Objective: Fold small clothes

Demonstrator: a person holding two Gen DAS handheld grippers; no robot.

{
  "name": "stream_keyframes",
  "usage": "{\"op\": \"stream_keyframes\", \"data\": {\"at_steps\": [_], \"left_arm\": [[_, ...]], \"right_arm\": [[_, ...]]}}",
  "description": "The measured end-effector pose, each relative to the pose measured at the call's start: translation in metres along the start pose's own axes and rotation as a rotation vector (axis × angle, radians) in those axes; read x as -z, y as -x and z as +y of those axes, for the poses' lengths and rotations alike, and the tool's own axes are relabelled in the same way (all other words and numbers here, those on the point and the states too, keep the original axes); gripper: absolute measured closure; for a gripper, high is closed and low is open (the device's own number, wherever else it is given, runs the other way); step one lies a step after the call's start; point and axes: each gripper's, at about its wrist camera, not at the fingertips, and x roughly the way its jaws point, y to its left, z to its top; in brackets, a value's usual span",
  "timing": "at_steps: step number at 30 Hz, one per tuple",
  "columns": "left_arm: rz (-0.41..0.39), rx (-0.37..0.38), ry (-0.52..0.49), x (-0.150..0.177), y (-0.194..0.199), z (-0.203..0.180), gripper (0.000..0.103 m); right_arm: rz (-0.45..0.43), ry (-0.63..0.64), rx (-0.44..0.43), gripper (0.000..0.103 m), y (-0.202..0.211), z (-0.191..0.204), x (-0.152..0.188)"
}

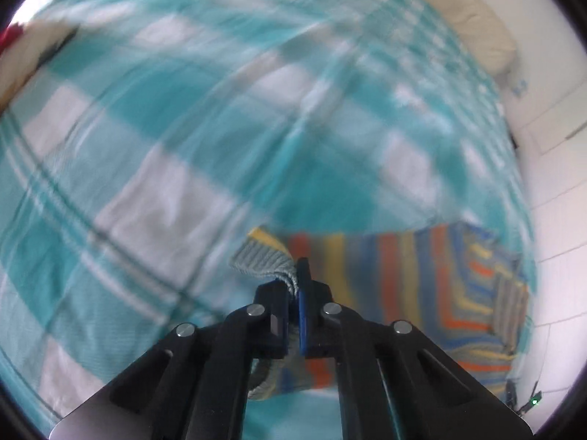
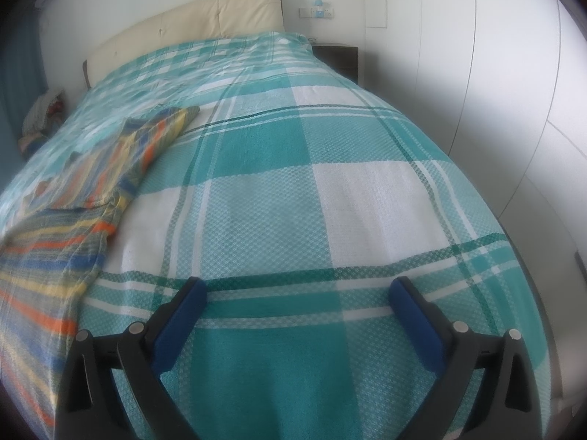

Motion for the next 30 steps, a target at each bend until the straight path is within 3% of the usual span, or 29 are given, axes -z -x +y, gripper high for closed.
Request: {"op": "stream_keyframes", "data": {"at_steps": [3,6,11,12,14,15,16,19,24,28,30], "left_arm": [[-0.075,0.076,-0.148,-0.011,0.033,-0.077,0.101],[-0.101,0.156,-0.319,-0.005,0.053,-0.169,0.101],[-0.069,0.237,-0.546,0.036,0.036,-0.294,0.099],[-0.065,0.245,-0.566,0.045,0.026,-0.311,0.094],[-0.018,0.258,-0.579,0.061,0.000,-0.332,0.054],[0.009,0.246,-0.579,0.069,-0.010,-0.338,0.023],[0.012,0.234,-0.582,0.077,-0.015,-0.341,0.018],[0.024,0.233,-0.623,0.091,-0.011,-0.334,0.018],[-0.039,0.100,-0.658,0.073,0.015,-0.275,0.013],[-0.068,-0.001,-0.435,0.022,0.022,-0.193,0.013],[-0.057,0.000,-0.329,0.007,0.018,-0.163,0.013]], "right_arm": [[0.002,0.002,0.003,0.004,-0.001,0.001,0.000],[0.003,0.005,0.007,0.004,-0.002,0.001,0.000],[0.002,0.006,0.009,0.004,-0.003,0.001,0.000],[0.002,0.006,0.008,0.004,-0.002,0.001,0.000],[0.002,0.006,0.008,0.004,-0.003,0.002,0.000],[0.002,0.006,0.008,0.004,-0.002,0.001,0.000],[0.002,0.006,0.008,0.004,-0.002,0.001,0.000],[0.001,0.003,0.005,0.004,-0.003,0.001,0.000],[0.007,0.011,0.015,0.003,-0.003,0.003,-0.001],[0.010,0.019,0.026,0.003,-0.004,0.005,-0.001],[0.010,0.020,0.026,0.003,-0.004,0.005,-0.001]]}}
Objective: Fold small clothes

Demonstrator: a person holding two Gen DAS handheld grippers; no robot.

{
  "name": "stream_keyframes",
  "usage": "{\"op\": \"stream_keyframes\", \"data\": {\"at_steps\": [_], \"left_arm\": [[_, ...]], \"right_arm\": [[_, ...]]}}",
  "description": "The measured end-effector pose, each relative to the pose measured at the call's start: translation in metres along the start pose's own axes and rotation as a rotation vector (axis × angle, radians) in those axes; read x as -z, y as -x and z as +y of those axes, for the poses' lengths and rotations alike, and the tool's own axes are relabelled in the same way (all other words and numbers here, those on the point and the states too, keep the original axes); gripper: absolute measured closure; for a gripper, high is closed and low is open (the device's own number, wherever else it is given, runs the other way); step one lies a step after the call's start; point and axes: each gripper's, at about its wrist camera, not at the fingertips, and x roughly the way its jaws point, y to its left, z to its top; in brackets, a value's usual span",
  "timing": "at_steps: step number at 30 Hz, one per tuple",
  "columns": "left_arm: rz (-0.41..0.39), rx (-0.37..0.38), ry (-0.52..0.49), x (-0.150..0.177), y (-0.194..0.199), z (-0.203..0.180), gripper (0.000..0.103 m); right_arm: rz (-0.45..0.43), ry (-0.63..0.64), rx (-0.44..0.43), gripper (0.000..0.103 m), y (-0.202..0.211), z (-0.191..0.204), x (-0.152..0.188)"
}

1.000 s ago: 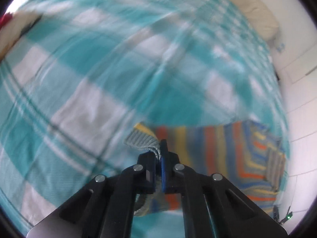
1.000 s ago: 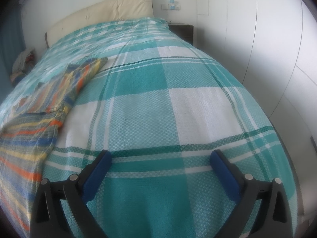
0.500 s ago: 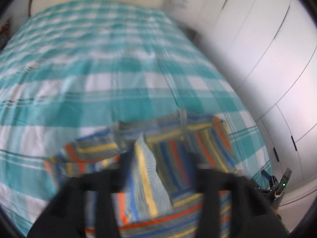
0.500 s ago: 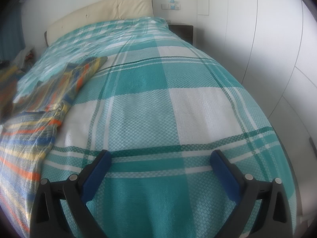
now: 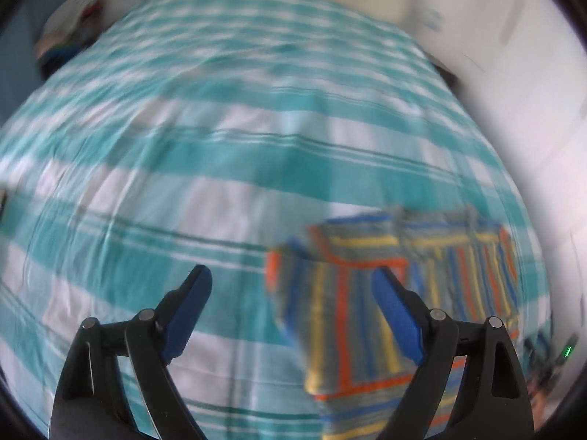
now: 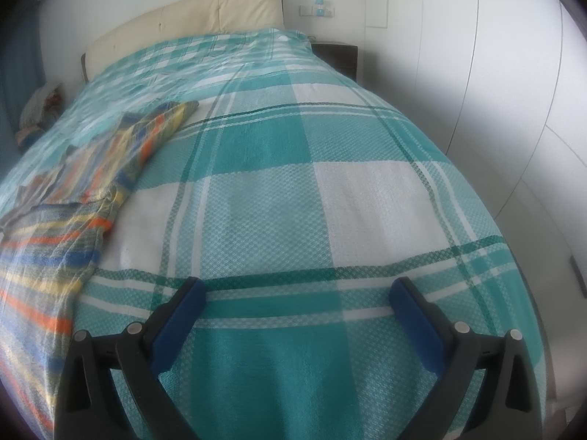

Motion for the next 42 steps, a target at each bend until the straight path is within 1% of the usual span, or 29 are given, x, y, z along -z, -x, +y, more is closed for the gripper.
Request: {"op": "stream_keyframes", "data": {"at_steps": [3,6,9,11,12,13,14,15,16,17,18,20,21,23,24,26,27,28,29,30,32,34,35,36,37,38,39,41,42], "left_arm": [[0.067,0.052,0.058,0.001,-0.024,0.018,0.016],[0.110,0.061,0.011,0.005,-0.053,0.005,0.022],[0.143,0.031,-0.046,0.005,-0.082,-0.013,0.025],[0.165,0.042,-0.053,0.003,-0.101,-0.023,0.031],[0.172,0.066,-0.048,0.003,-0.106,-0.025,0.048],[0.183,0.099,-0.047,0.003,-0.113,-0.029,0.087],[0.187,0.097,-0.074,0.004,-0.118,-0.037,0.100],[0.158,0.058,-0.123,0.003,-0.116,-0.047,0.100],[0.086,-0.006,-0.191,0.000,-0.110,-0.059,0.100],[0.009,-0.048,-0.235,-0.004,-0.100,-0.069,0.100],[-0.054,-0.064,-0.244,-0.009,-0.092,-0.074,0.101],[-0.131,-0.082,-0.201,-0.020,-0.084,-0.072,0.101],[-0.116,-0.088,-0.187,-0.022,-0.088,-0.069,0.100],[0.043,-0.102,-0.188,-0.018,-0.117,-0.063,0.092],[0.100,-0.136,-0.204,-0.012,-0.125,-0.061,0.091],[0.062,-0.141,-0.223,0.000,-0.112,-0.055,0.068],[0.028,-0.123,-0.204,0.005,-0.098,-0.048,0.040],[-0.013,-0.095,-0.163,0.012,-0.079,-0.036,0.023],[-0.046,-0.068,-0.119,0.020,-0.062,-0.024,0.020],[-0.065,-0.036,-0.071,0.029,-0.045,-0.010,0.019],[-0.060,0.006,0.010,0.052,-0.021,0.014,0.019],[-0.053,0.040,0.074,0.078,-0.004,0.030,0.019],[-0.044,0.055,0.104,0.090,0.004,0.036,0.019],[-0.037,0.071,0.141,0.101,0.011,0.041,0.019],[-0.034,0.097,0.177,0.111,0.015,0.046,0.019],[-0.036,0.128,0.218,0.125,0.023,0.051,0.019],[-0.040,0.155,0.251,0.138,0.027,0.055,0.019],[-0.073,0.193,0.306,0.163,0.034,0.065,0.017],[-0.096,0.190,0.315,0.172,0.035,0.070,0.016]], "right_arm": [[0.000,-0.002,-0.003,0.003,0.000,0.000,0.000],[-0.001,-0.001,-0.001,0.003,0.000,0.000,0.000],[-0.001,-0.001,-0.002,0.003,0.000,0.000,0.000],[0.000,-0.001,-0.002,0.003,0.000,0.000,0.000],[0.000,-0.001,-0.002,0.003,0.000,0.001,0.000],[0.000,-0.001,-0.002,0.002,0.000,0.000,0.000],[0.000,-0.001,-0.001,0.002,0.000,0.000,0.000],[0.000,-0.001,-0.001,0.002,0.000,0.000,0.000],[0.000,-0.001,-0.002,0.002,0.000,0.000,0.000],[0.000,-0.001,-0.002,0.002,0.000,0.000,0.000],[0.000,-0.001,-0.002,0.002,0.000,0.001,0.000],[0.001,0.000,-0.001,0.002,0.000,0.001,0.000],[0.000,0.000,0.000,0.002,0.000,0.001,0.001],[0.002,0.002,0.002,0.002,0.000,0.001,0.001],[0.003,0.002,0.001,0.002,0.000,0.001,0.001],[0.022,0.003,-0.011,0.001,0.000,0.000,-0.001],[0.041,0.010,-0.018,0.002,0.001,-0.001,-0.005],[0.053,0.022,-0.005,0.003,0.005,0.000,-0.011],[0.055,0.041,0.028,0.011,0.013,0.004,-0.019],[0.049,0.049,0.024,0.020,0.024,0.012,-0.031],[0.035,0.016,-0.108,0.023,0.046,0.035,-0.058],[0.061,-0.027,-0.326,0.023,0.057,0.076,-0.087],[0.103,-0.049,-0.471,0.024,0.053,0.108,-0.103],[0.149,-0.064,-0.581,0.027,0.045,0.136,-0.113],[0.193,-0.068,-0.648,0.030,0.036,0.159,-0.120],[0.249,-0.068,-0.703,0.039,0.021,0.190,-0.126],[0.284,-0.061,-0.721,0.048,0.005,0.219,-0.131],[0.338,-0.020,-0.714,0.052,-0.027,0.272,-0.134],[0.350,0.003,-0.691,0.057,-0.038,0.287,-0.134]]}}
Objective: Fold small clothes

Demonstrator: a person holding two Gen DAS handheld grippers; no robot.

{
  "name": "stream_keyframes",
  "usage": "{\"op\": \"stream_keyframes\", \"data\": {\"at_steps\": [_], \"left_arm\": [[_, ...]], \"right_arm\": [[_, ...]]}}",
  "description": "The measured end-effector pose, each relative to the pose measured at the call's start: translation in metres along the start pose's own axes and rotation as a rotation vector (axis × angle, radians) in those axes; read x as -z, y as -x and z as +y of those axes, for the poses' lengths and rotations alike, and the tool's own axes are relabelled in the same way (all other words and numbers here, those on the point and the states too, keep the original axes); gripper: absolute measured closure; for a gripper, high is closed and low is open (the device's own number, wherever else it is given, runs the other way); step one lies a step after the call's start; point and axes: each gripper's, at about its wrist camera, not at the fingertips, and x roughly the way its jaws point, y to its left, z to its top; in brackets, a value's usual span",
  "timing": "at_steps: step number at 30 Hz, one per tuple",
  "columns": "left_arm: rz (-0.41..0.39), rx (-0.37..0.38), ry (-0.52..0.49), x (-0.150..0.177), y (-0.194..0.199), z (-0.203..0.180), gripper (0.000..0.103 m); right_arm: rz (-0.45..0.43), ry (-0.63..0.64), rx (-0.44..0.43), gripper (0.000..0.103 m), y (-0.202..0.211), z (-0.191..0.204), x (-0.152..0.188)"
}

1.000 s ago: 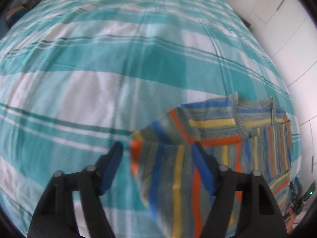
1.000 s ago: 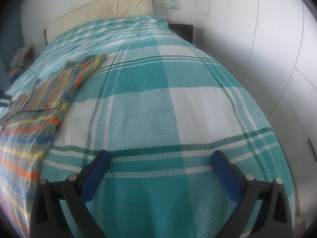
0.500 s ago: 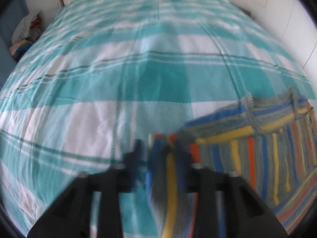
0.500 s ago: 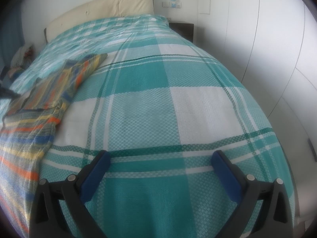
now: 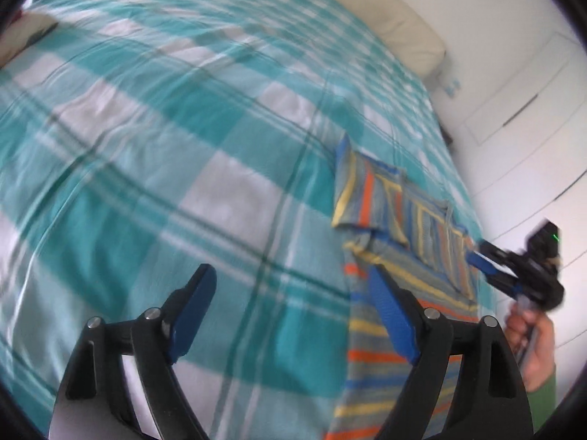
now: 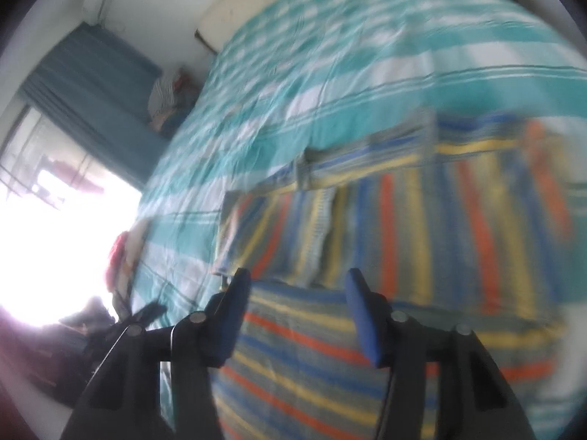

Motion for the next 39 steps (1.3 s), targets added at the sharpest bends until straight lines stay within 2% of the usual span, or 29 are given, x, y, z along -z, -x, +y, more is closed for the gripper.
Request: {"op": "stream_keyframes", "data": {"at_steps": [2,4,5,6,10,12,14,18,20,22,26,28,29,30,32,34,37,39], "left_arm": [[-0.045,-0.044,0.002,0.011,0.001,0.018,0.015],[0.001,-0.119,0.035,0.009,-0.010,0.030,0.017],[0.009,-0.097,0.049,0.006,-0.013,0.031,0.017],[0.001,-0.068,0.049,0.001,-0.012,0.031,0.017],[-0.044,-0.062,0.016,-0.007,-0.006,0.024,0.017],[-0.040,-0.046,0.009,-0.008,-0.008,0.020,0.017],[-0.027,-0.046,-0.007,-0.006,-0.013,0.016,0.017],[-0.025,-0.084,-0.058,-0.001,-0.018,0.009,0.017],[-0.026,-0.106,-0.081,0.002,-0.018,0.008,0.017],[-0.023,-0.117,-0.087,0.004,-0.018,0.009,0.017],[-0.027,-0.094,-0.056,0.003,-0.016,0.011,0.016],[-0.033,-0.089,-0.055,0.003,-0.016,0.009,0.016],[-0.035,-0.091,-0.060,0.002,-0.017,0.008,0.016],[-0.036,-0.095,-0.067,0.003,-0.018,0.006,0.016],[-0.033,-0.111,-0.081,0.003,-0.020,0.005,0.016],[-0.027,-0.119,-0.078,0.004,-0.021,0.007,0.016],[-0.016,-0.092,-0.054,0.002,-0.020,0.011,0.016],[-0.010,-0.074,-0.045,-0.001,-0.021,0.012,0.016]], "right_arm": [[0.029,0.004,0.075,0.060,-0.038,0.006,-0.010],[0.081,-0.017,0.106,0.063,-0.066,0.004,-0.013],[0.092,-0.019,0.139,0.075,-0.075,0.003,-0.013],[0.080,-0.012,0.165,0.102,-0.076,0.003,-0.013],[-0.080,0.056,0.211,0.102,-0.026,0.016,-0.014],[-0.125,0.083,0.296,0.102,-0.004,0.016,-0.014],[-0.123,0.081,0.368,0.102,-0.001,0.006,-0.015],[-0.037,0.007,0.416,0.101,-0.024,-0.029,-0.014],[0.022,-0.024,0.382,0.100,-0.035,-0.043,-0.013],[0.004,-0.038,0.365,0.097,-0.023,-0.047,-0.012],[-0.084,0.044,0.361,0.080,0.009,-0.019,-0.033],[-0.073,0.088,0.309,0.069,0.006,0.001,-0.050],[-0.046,0.117,0.287,0.059,-0.004,0.012,-0.060],[-0.006,0.144,0.256,0.054,-0.018,0.021,-0.072],[0.033,0.151,0.230,0.054,-0.045,0.030,-0.087],[0.039,0.100,0.208,0.054,-0.070,0.028,-0.101],[0.033,0.026,0.194,0.055,-0.104,0.020,-0.121],[0.091,-0.058,0.156,0.056,-0.129,0.007,-0.128]]}}
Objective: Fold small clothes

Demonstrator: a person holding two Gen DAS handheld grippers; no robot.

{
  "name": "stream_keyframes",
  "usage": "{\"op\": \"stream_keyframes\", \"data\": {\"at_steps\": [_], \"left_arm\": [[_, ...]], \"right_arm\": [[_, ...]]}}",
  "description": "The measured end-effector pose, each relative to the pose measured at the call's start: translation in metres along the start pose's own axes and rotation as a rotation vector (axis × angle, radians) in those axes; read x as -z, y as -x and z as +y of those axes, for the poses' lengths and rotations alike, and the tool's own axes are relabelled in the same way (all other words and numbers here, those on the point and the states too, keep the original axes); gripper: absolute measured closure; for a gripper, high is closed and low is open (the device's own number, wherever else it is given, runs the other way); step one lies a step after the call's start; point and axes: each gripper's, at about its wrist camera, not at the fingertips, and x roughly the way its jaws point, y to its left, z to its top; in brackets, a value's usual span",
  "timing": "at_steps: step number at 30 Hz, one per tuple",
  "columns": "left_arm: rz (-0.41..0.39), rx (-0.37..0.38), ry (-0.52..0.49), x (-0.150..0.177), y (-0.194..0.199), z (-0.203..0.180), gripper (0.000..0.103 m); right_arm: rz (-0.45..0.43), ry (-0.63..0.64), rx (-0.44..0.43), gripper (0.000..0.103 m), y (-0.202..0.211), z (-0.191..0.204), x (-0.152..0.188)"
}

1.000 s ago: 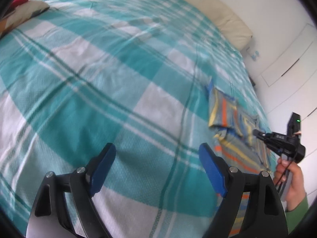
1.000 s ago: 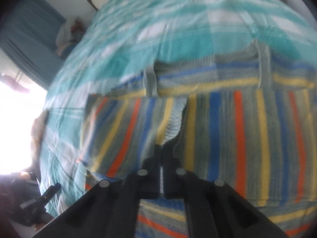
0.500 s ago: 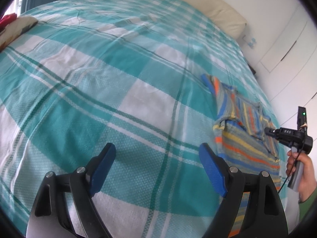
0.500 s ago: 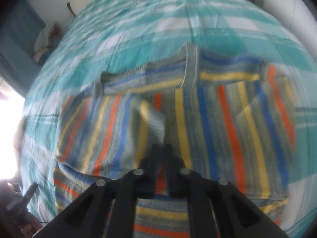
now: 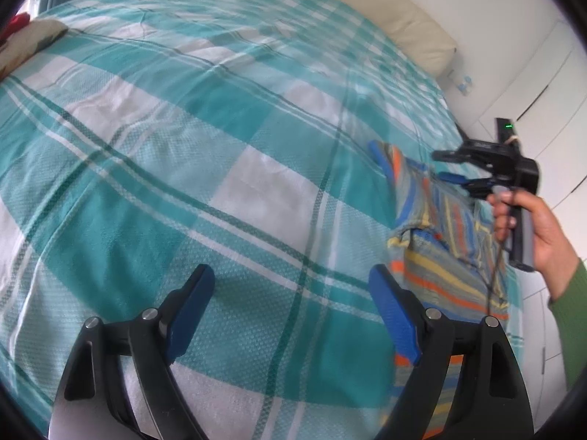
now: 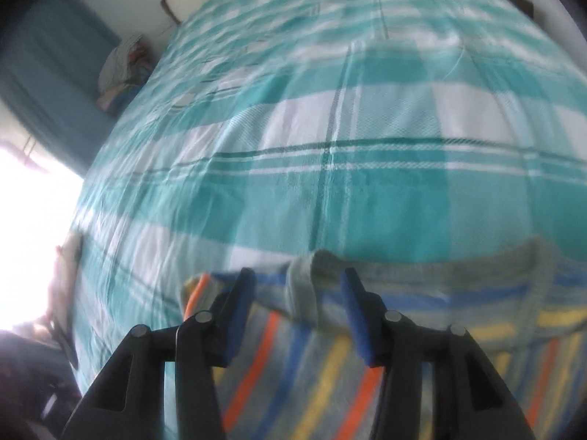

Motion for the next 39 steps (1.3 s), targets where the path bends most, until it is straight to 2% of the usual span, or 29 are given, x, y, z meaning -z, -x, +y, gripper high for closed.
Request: {"op": "stream_keyframes", "data": {"at_steps": [1,2,3,4,7,8,11,13,14,18,22,25,29,33,36,39], "left_arm": [[0.003,0.002,0.001,-0.001,-0.001,0.000,0.016],[0.008,0.002,0.000,-0.002,-0.002,0.000,0.016],[0.013,0.003,-0.001,-0.003,-0.003,-0.001,0.016],[0.019,0.004,-0.003,-0.003,-0.004,-0.001,0.016],[0.021,0.004,-0.014,-0.002,-0.005,-0.004,0.016],[0.020,0.004,-0.018,-0.002,-0.005,-0.006,0.016],[0.025,-0.006,-0.029,-0.001,-0.008,-0.009,0.016],[0.028,-0.020,-0.040,0.001,-0.009,-0.011,0.016],[0.027,-0.023,-0.045,0.002,-0.008,-0.011,0.016],[0.033,-0.005,-0.057,0.002,-0.007,-0.016,0.016],[0.064,0.007,-0.100,0.008,-0.010,-0.024,0.016],[0.071,-0.014,-0.150,0.015,-0.010,-0.033,0.016],[0.039,-0.049,-0.190,0.022,-0.004,-0.038,0.016],[-0.019,-0.082,-0.220,0.029,0.017,-0.043,0.015],[-0.068,-0.099,-0.258,0.037,0.043,-0.056,0.015],[-0.113,-0.112,-0.287,0.045,0.071,-0.073,0.008]], "right_arm": [[0.020,-0.043,-0.024,0.057,-0.011,-0.004,-0.004],[0.030,-0.059,-0.047,0.069,-0.019,-0.007,-0.007],[0.039,-0.041,-0.045,0.100,-0.022,-0.005,-0.009],[0.024,-0.004,-0.022,0.101,-0.021,0.000,-0.012],[-0.177,0.108,0.021,0.101,0.010,0.016,-0.015],[-0.201,0.124,0.045,0.101,0.011,0.016,-0.014],[-0.131,0.126,0.105,0.101,-0.013,0.003,-0.011],[-0.117,0.107,0.086,0.099,-0.018,-0.004,-0.007],[-0.124,0.098,0.073,0.097,-0.012,-0.004,-0.005],[-0.163,0.124,0.035,0.066,0.032,-0.003,0.004],[-0.169,0.158,0.021,0.061,0.086,-0.011,0.034],[-0.170,0.197,0.046,0.056,0.124,-0.034,0.079],[-0.224,0.302,0.225,0.045,0.170,-0.073,0.168],[-0.273,0.293,0.336,0.041,0.206,-0.125,0.265],[-0.303,0.250,0.362,0.041,0.231,-0.154,0.326],[-0.334,0.228,0.377,0.038,0.254,-0.168,0.370]]}}
